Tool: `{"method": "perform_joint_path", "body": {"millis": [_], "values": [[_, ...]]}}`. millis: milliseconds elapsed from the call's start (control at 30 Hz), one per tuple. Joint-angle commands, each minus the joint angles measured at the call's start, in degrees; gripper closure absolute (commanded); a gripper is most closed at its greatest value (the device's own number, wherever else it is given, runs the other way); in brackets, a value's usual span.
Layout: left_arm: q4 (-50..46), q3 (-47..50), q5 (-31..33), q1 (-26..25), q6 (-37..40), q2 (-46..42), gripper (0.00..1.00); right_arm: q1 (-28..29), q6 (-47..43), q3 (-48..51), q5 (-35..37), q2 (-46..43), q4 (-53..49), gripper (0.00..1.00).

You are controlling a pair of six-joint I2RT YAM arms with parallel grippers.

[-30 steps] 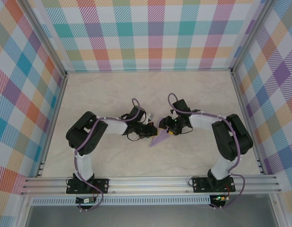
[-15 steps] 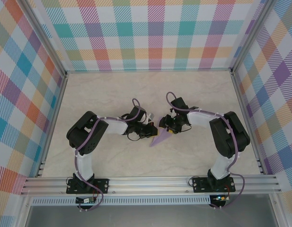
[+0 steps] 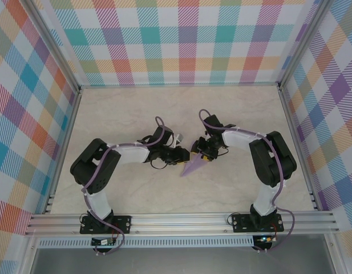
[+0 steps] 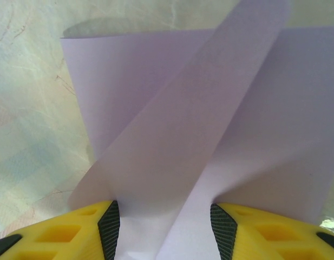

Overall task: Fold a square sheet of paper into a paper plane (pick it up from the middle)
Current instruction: Fourth fold the wing at the center of the table.

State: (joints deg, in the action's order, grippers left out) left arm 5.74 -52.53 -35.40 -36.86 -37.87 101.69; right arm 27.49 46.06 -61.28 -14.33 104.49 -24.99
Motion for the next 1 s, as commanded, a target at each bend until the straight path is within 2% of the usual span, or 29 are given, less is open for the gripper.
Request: {"method": "perform_joint_path", "body": {"millis": [0,167,367,600,967], "values": [[-2.0,1.8,1.6,0.9,0.1,-4.0,0.72,-0.2,1.0,1.9,7.3,4.3,-7.1,0.47],[1.0,1.9,0.9,0.3,-1.8,-4.6,0.80,0.0,1.3,1.8,7.4,4.8,-7.2,0.46],[1.9,-0.5,-0.2,-1.8,-1.9,-0.2,0.90,0.0,1.6,1.9,7.2,5.2,-7.1,0.46],[1.6,-2.1,0.4,-2.1,-1.9,3.7,0.93,0.0,1.6,2.0,7.6,5.5,-7.6,0.46],[-1.5,-2.3,3.5,-2.1,-0.2,5.4,0.95,0.0,1.4,2.2,9.0,5.7,-8.3,0.48]]}}
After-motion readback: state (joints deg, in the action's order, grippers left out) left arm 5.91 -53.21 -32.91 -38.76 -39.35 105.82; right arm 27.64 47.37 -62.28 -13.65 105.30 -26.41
